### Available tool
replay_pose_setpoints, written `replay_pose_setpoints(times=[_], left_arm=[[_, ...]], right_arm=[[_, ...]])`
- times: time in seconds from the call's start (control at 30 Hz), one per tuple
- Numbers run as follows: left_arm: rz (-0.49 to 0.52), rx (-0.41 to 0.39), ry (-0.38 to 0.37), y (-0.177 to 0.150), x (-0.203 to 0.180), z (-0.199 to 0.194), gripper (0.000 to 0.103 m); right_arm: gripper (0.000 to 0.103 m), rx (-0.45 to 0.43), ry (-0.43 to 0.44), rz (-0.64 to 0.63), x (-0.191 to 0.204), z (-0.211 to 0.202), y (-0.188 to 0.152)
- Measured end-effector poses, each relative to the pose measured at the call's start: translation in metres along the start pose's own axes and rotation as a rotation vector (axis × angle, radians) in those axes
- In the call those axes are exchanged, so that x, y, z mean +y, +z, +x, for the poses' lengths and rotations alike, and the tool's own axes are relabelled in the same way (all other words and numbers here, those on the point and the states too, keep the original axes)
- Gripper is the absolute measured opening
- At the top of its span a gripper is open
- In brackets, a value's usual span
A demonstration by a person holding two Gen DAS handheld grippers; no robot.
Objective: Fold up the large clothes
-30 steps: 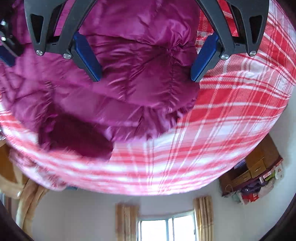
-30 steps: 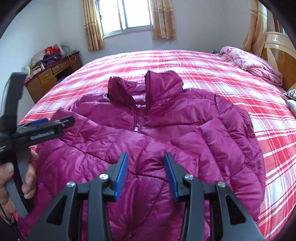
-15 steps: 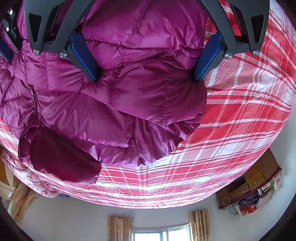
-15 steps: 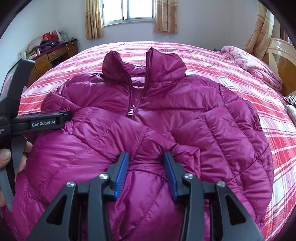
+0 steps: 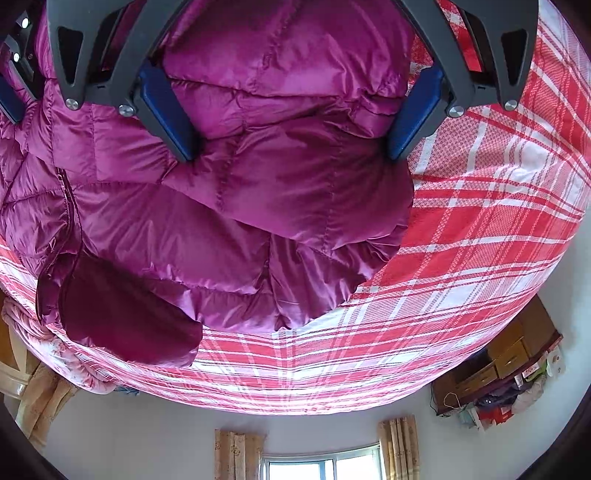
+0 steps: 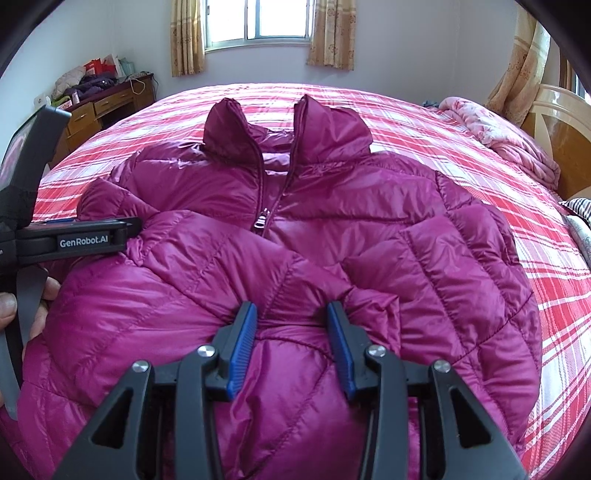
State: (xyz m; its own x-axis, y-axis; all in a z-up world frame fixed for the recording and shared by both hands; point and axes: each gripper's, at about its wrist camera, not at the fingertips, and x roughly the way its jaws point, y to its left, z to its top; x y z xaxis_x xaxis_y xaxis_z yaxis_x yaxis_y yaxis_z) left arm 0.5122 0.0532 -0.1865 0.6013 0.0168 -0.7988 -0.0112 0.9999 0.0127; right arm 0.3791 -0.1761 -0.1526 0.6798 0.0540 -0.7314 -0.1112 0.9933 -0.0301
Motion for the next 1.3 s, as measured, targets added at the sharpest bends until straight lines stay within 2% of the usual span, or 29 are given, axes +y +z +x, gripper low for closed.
replay_pose_setpoints(times=[0.33,0.47,0.57,0.6,0.63,0.73,0.83,0.97,1.1,1.3], left_arm=[[0.001,-0.002,0.001,0.000,0.000,0.000,0.102],[-0.005,0.008,-0.026,0.001,0.006,-0.005,0.102],[-0.027,-0.030,-0.029,0.000,0.016,-0.026,0.102],[-0.033,-0.053,-0.039,0.002,0.018,-0.035,0.102],[-0.031,-0.073,-0.049,0.006,0.019,-0.044,0.102],[-0.030,-0.118,-0.080,0.028,0.017,-0.063,0.102],[-0.038,-0.123,-0.108,0.056,0.008,-0.065,0.102],[-0.018,-0.129,-0.062,0.092,-0.014,-0.049,0.102],[-0.045,-0.122,-0.083,0.120,-0.023,-0.035,0.102],[-0.010,-0.077,-0.072,0.146,-0.047,0.003,0.102]], right_arm=[[0.043,-0.002,0.004,0.006,0.003,0.001,0.001],[0.046,-0.004,0.061,0.037,-0.005,-0.002,0.003],[0.062,0.001,0.122,0.022,-0.010,-0.013,0.009],[0.074,-0.006,0.137,0.022,-0.011,-0.018,0.013],[0.079,-0.018,0.137,0.021,-0.013,-0.022,0.016],[0.081,-0.047,0.122,0.034,-0.020,-0.027,0.039],[0.083,-0.032,0.124,0.073,-0.030,-0.015,0.063],[0.083,-0.024,0.109,0.139,-0.047,0.007,0.093],[0.083,-0.022,0.096,0.206,-0.068,0.022,0.121],[0.084,-0.004,0.094,0.247,-0.081,0.049,0.165]])
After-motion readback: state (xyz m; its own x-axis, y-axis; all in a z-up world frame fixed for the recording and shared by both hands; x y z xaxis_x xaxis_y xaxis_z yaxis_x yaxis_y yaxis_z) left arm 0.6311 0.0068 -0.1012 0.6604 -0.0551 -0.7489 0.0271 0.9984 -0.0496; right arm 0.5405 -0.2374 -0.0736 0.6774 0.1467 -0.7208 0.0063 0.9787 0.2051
